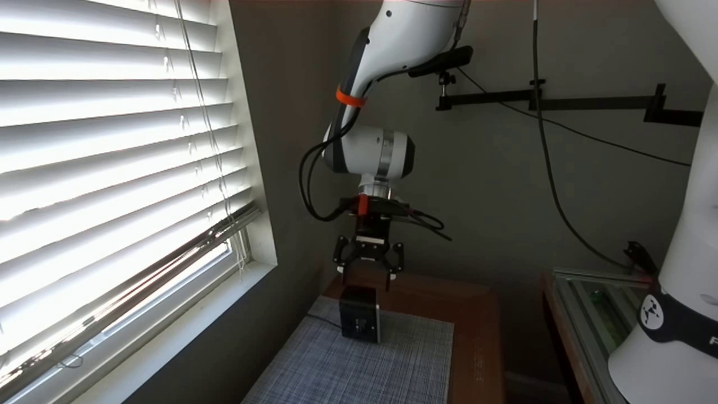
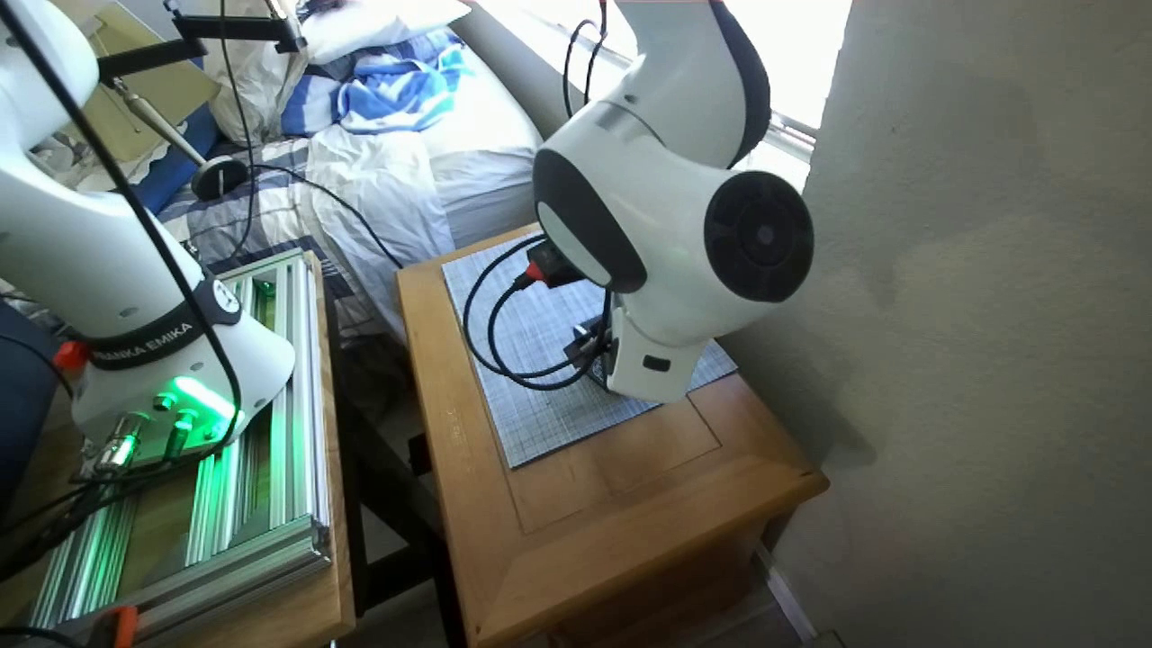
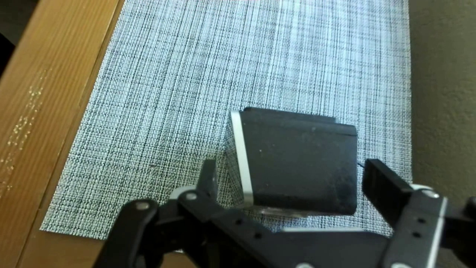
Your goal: Lift the alarm clock and put it up straight
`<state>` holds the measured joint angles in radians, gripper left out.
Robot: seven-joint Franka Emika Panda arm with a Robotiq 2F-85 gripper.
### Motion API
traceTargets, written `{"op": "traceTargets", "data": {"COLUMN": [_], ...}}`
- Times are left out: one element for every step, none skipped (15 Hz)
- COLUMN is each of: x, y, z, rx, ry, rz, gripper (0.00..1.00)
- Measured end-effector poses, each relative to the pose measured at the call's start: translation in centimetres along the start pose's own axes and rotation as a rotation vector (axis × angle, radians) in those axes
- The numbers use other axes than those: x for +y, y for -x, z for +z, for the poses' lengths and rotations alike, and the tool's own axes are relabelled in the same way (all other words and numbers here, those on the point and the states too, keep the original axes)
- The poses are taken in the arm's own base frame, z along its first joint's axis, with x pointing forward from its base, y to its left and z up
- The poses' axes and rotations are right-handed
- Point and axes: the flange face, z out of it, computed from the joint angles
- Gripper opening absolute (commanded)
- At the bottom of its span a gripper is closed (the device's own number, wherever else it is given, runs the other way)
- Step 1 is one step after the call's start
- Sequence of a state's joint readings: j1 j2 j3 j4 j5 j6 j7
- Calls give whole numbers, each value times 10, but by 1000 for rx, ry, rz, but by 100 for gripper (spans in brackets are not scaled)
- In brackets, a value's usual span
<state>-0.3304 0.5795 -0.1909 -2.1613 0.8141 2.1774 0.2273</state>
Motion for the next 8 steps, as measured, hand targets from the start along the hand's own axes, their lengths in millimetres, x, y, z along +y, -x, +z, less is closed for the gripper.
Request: {"op": "traceTargets", "data": {"x": [0,0,-1,-1,-1,-2,-2,-2], "y": [-2,-4,-6,-8,-10,-12,-14,-16], "z": [1,2,3,4,4,5,5,5], "rx": [-9,-18,-25,-30,-33,-36,-40,-44], "ry": [-1,-1,-1,-3,-4,-8,-12,-17], "rz": [4,7,10,13,16,20,24,28], "gripper": [100,100,100,100,100,100,100,100]}}
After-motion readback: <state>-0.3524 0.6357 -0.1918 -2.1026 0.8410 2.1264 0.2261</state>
